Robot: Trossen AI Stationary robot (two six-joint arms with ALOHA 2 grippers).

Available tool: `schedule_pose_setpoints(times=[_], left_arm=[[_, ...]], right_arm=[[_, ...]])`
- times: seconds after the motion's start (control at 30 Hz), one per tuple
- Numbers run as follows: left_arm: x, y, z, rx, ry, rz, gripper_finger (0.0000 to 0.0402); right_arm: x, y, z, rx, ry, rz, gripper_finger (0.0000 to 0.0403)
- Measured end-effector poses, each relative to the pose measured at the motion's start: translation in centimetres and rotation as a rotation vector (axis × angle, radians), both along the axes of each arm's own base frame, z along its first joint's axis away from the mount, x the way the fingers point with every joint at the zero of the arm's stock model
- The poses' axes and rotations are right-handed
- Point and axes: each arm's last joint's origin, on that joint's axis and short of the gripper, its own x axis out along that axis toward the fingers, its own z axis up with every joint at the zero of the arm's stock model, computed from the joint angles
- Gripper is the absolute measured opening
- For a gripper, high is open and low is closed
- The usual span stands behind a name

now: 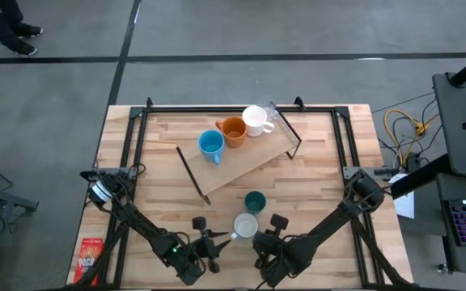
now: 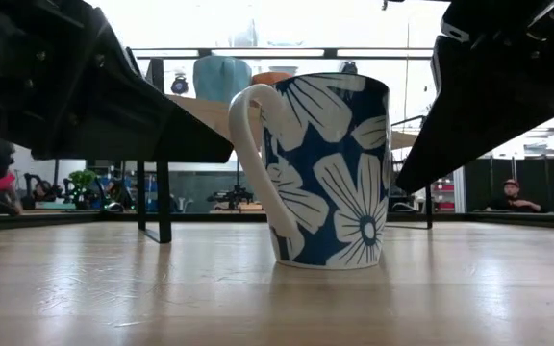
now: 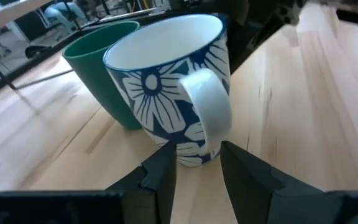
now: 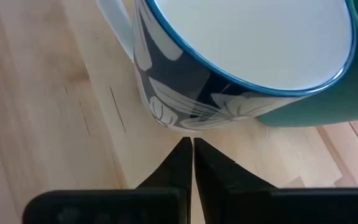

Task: Stack small to large cups/mugs on shelf
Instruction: Put the blue patterned mug on the shelf

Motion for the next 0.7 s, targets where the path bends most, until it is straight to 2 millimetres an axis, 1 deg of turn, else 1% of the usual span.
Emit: schedule_pose_setpoints(times=[0.3, 0.7], left_arm=[[0.56, 0.32, 0.25, -0.063, -0.039, 0.022, 0.0111], [0.94, 0.08, 0.69, -0.120, -0.057, 0.009, 0.0111]], right_arm=[[0.02, -0.03, 0.05, -0.013, -0.009, 0.000, 0.0008], [0.11, -0.05, 0.11, -0.034, -0.028, 0.005, 0.0008]])
